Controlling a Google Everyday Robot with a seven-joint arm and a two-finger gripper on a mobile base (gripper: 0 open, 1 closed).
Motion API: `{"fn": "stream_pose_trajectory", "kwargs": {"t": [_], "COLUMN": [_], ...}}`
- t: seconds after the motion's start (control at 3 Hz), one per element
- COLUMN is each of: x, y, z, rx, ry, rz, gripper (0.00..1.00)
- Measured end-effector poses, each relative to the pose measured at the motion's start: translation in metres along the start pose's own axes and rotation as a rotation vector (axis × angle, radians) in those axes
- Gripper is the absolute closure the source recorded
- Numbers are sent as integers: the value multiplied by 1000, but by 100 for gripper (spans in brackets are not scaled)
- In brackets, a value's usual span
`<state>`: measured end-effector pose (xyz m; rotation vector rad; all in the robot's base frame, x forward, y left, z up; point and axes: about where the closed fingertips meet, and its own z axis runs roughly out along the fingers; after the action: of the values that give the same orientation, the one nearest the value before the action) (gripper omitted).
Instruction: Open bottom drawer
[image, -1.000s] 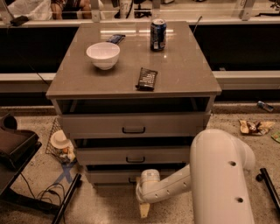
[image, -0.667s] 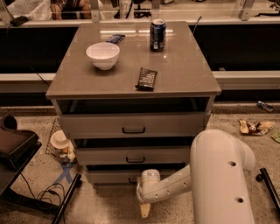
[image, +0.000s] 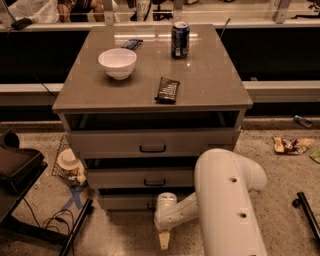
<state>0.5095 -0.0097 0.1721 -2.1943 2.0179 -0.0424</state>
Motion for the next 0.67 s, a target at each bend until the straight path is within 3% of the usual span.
{"fn": "stream_pose_trajectory", "kwargs": {"t": [0.67], "x": [5], "y": [-13], "z": [39], "rx": [-26], "ry": [-8], "rz": [19], "gripper": [0]}}
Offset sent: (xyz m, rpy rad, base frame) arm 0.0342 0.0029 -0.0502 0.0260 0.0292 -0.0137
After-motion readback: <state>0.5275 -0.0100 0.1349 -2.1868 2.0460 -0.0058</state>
